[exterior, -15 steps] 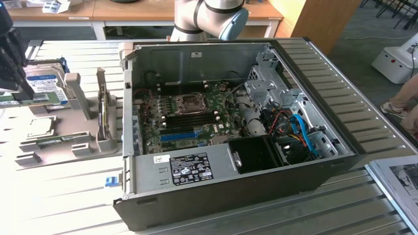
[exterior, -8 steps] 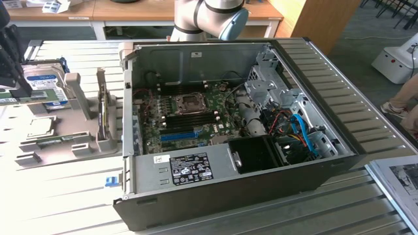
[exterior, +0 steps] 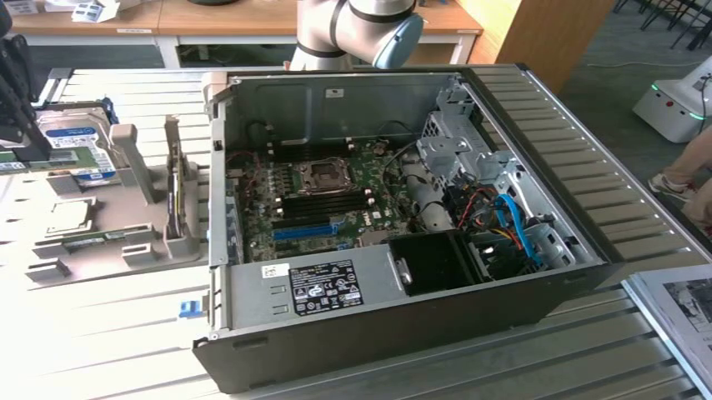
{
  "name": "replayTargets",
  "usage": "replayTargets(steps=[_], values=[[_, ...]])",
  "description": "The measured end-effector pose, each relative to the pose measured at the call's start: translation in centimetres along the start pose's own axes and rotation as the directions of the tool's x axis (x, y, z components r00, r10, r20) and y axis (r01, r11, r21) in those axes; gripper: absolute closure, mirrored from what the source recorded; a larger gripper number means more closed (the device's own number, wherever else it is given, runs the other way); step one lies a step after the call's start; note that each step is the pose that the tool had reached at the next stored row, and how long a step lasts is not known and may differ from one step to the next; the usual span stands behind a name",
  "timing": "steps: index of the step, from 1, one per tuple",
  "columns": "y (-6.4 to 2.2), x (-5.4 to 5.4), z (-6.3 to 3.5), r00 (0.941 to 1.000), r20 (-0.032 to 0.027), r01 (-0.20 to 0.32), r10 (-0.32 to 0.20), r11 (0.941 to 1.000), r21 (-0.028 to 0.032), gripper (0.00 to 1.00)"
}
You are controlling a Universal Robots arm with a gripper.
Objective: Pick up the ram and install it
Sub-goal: 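Pick up the ram and move it above insertion slot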
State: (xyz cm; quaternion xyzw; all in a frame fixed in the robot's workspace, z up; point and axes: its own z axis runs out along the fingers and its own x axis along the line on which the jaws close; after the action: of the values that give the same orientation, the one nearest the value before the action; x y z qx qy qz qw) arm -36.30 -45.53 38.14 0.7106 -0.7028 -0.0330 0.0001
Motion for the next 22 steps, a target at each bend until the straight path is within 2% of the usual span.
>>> replayTargets(steps=[11, 22], values=[[-0.05, 0.0, -0.02, 1.0000, -0.0002, 0.000, 0.000, 1.0000, -0.0002, 0.88], [-1.23, 0.0, -0.07, 1.0000, -0.0002, 0.000, 0.000, 1.0000, -0.0003, 0.88]])
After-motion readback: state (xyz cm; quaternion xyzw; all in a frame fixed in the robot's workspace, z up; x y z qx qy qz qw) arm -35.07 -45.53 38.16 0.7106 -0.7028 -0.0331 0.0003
